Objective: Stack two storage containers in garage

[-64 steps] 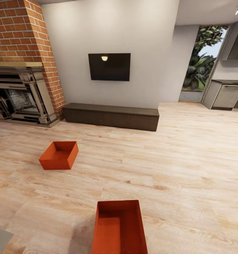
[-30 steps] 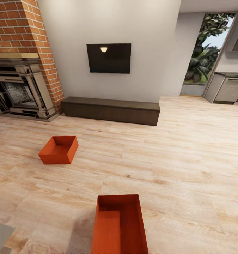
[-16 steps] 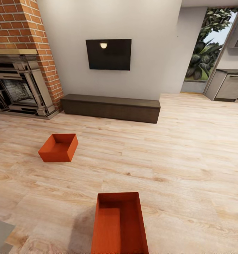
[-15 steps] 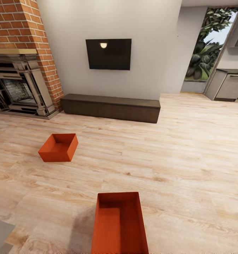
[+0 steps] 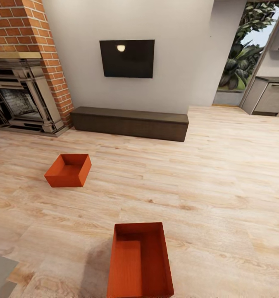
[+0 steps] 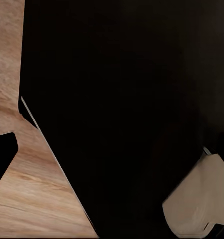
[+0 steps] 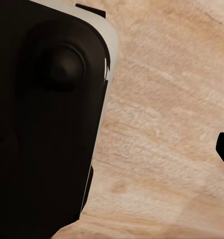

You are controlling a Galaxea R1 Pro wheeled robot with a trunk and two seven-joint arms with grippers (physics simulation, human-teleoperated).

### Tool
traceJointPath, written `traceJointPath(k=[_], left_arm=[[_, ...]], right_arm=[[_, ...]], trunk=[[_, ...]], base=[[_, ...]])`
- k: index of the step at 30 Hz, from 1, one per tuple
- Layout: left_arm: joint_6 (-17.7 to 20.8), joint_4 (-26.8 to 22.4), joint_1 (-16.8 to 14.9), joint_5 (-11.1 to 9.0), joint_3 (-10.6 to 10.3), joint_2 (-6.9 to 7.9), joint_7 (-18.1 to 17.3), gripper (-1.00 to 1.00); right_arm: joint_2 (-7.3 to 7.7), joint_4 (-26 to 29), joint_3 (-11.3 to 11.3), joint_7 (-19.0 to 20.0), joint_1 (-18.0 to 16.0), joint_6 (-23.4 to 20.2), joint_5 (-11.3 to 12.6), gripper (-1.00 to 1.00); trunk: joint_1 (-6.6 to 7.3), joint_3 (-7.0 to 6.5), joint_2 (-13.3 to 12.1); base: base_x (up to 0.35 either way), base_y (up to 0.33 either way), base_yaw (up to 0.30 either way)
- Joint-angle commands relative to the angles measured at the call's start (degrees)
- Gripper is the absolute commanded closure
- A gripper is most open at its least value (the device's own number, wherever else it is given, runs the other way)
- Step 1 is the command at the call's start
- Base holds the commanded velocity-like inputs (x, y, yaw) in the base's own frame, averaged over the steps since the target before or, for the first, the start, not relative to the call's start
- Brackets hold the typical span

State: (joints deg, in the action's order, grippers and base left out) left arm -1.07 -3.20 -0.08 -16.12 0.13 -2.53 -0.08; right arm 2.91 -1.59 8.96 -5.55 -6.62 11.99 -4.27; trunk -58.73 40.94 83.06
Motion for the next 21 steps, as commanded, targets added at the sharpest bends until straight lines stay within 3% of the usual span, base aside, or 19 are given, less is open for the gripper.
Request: traceJointPath(k=[1, 21], left_arm=[[-0.1, 0.1, 0.0, -0.3, 0.0, -0.01, 0.0, -1.00], [-0.1, 0.3, 0.0, -0.5, 0.2, 0.33, 0.2, -1.00]], right_arm=[[-0.01, -0.2, 0.2, -0.3, -0.1, 0.2, -0.4, -1.00], [-0.04, -0.2, 0.4, -0.3, -0.1, 0.2, -0.7, -1.00]], trunk=[[0.00, 0.13, 0.0], [0.00, 1.97, 0.0]], base=[[0.000, 0.000, 0.000], [0.000, 0.000, 0.000]])
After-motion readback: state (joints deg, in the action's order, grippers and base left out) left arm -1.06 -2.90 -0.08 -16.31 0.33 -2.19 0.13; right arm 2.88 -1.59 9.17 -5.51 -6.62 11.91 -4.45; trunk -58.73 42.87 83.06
